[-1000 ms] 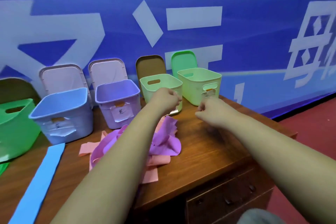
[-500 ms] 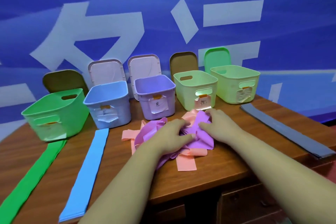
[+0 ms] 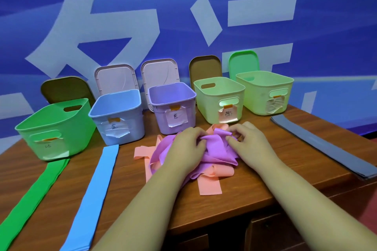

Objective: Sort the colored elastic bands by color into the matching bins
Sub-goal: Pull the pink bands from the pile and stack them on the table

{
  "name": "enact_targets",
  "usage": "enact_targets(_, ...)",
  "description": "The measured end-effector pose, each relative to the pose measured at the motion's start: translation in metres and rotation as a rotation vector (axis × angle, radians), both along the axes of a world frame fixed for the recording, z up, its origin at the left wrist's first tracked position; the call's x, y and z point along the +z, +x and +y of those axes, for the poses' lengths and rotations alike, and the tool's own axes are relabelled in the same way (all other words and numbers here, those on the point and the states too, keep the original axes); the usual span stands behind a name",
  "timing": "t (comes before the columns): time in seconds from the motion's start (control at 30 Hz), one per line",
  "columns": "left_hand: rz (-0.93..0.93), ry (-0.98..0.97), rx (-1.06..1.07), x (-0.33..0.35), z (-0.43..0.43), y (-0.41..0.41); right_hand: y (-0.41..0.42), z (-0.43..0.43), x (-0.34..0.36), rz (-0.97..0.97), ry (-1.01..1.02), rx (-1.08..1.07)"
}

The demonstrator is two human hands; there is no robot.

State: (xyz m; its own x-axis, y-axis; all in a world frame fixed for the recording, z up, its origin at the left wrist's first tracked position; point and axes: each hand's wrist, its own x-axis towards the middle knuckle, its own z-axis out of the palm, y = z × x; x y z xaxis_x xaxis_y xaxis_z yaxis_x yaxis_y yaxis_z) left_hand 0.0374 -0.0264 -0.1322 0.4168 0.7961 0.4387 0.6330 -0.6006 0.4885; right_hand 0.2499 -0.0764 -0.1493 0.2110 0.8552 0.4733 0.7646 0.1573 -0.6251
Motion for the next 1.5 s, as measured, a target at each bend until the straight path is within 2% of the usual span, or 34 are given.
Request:
enact_targets(0.1, -0.074, -0.043, 0.092, 0.004, -0.003, -0.007, -0.002, -0.007, 0.004, 0.041, 0.05, 0.047)
enact_targets(0.17, -0.056, -0.036, 0.107, 0.007, -0.006, -0.01, -0.004, -0.012, 0.007, 0.067, 0.067, 0.093)
enact_targets(0.33, 0.048, -0.024, -0.111, 0.006, -0.013, -0.01, -0.007, -0.017, 0.01, 0.208, 0.036, 0.227)
enact_targets(0.4, 0.087, -0.032, -0.119, 0.005, -0.016, -0.009, -0.008, -0.018, 0.01, 0.241, 0.0, 0.29)
enact_targets(0.57, -0.047, -0.082, -0.094, 0.008, -0.014, -0.009, -0.007, -0.019, 0.008, 0.248, -0.077, 0.35)
enact_targets(0.63, -0.111, -0.066, -0.014, 0.011, -0.015, -0.011, -0.006, -0.018, 0.007, 0.234, -0.035, 0.307)
enact_targets(0.73, -0.121, 0.09, 0.163, 0.019, -0.013, -0.017, -0.006, -0.016, 0.007, 0.262, 0.048, 0.239)
enact_targets(0.93, -0.192, 0.198, 0.438, 0.03, -0.004, -0.038, -0.004, -0.013, 0.008, 0.184, -0.069, 0.13)
enact_targets(1.1, 0.079, 0.165, 0.666, 0.014, 0.008, -0.045, -0.005, -0.009, 0.004, 0.091, -0.166, 0.133)
enact_targets(1.17, 0.062, 0.266, 0.537, 0.016, 0.006, -0.043, -0.005, -0.009, 0.004, 0.07, -0.201, 0.123)
enact_targets(1.27, 0.146, 0.443, 0.13, 0.027, -0.007, -0.031, -0.005, -0.008, 0.003, 0.059, -0.218, 0.122)
enact_targets(1.33, 0.231, 0.262, -0.179, 0.031, -0.022, -0.02, -0.005, -0.007, 0.002, 0.048, -0.214, 0.13)
enact_targets(1.37, 0.292, 0.165, -0.266, 0.029, -0.027, -0.016, -0.004, -0.007, 0.002, 0.046, -0.211, 0.131)
enact_targets(1.5, 0.496, 0.083, -0.24, 0.019, -0.022, -0.018, -0.004, -0.007, 0.003, 0.042, -0.22, 0.121)
